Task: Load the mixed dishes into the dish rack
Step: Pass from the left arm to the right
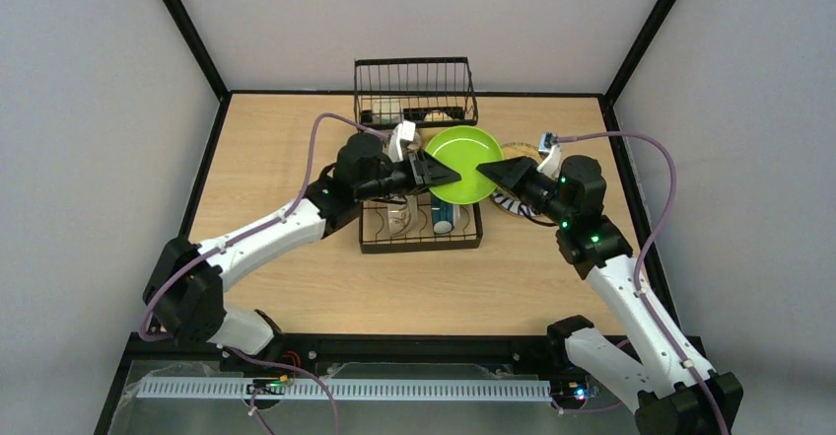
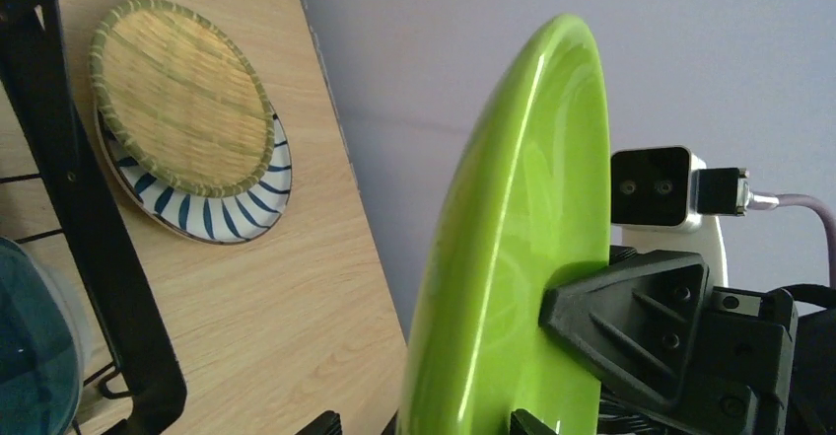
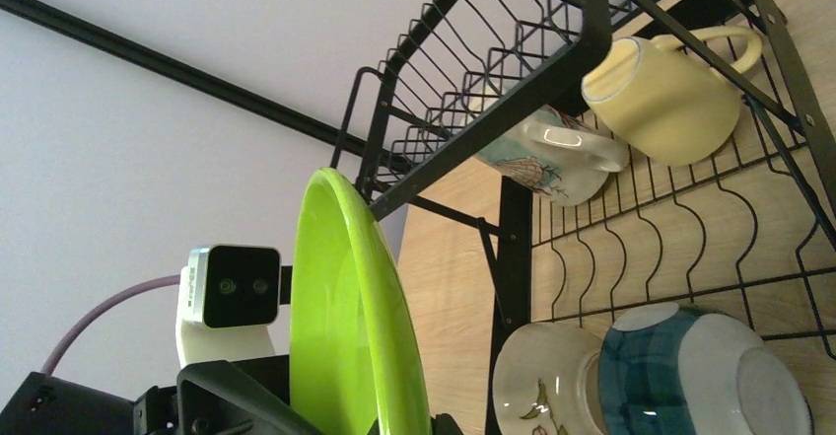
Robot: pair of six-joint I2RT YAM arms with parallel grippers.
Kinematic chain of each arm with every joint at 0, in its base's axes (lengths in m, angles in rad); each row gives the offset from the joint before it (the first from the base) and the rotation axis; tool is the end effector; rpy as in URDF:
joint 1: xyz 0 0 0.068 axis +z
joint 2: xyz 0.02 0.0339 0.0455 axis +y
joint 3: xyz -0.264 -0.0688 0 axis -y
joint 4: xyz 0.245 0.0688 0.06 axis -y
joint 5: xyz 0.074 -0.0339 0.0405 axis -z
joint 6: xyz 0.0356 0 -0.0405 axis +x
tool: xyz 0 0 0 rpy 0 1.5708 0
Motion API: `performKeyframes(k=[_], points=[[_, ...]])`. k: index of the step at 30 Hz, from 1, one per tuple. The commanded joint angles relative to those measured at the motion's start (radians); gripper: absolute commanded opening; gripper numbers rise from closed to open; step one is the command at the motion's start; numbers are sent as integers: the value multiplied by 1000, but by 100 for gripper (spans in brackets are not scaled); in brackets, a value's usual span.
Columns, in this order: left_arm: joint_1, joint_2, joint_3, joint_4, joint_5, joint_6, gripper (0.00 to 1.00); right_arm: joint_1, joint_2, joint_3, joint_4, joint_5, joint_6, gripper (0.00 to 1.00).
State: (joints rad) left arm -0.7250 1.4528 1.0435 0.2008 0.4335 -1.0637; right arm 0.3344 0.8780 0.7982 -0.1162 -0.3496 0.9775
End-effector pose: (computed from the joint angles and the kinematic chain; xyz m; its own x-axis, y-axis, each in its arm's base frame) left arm 0.2457 -0.2377 0.3112 -0.8702 -0.2889 -0.3991 0.3062 0.3175 -0.8975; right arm 0.1904 0.0791 0.3360 -0.6216 0.6086 -0.4931 -0.1973 0.4875 0.8505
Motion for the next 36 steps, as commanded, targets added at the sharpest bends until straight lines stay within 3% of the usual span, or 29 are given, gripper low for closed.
performKeyframes(k=[1,9,17,25,36], points=[[9,-62,30,-105,-83,40,97,5,-19,66,-23,-6,-23,0],[70,-180,-21,-259,-243,18,99,5,-5,133,-69,15,-78,0],[180,-323,-72,-376,-282,9,99,4,89,233,-64,67,-165,0],[278,-481,-68,-574,-259,137,99,4,362,564,-89,158,-361,0],[286,-577,-74,-773,-367,278,99,28,751,1031,-162,306,-680,0]])
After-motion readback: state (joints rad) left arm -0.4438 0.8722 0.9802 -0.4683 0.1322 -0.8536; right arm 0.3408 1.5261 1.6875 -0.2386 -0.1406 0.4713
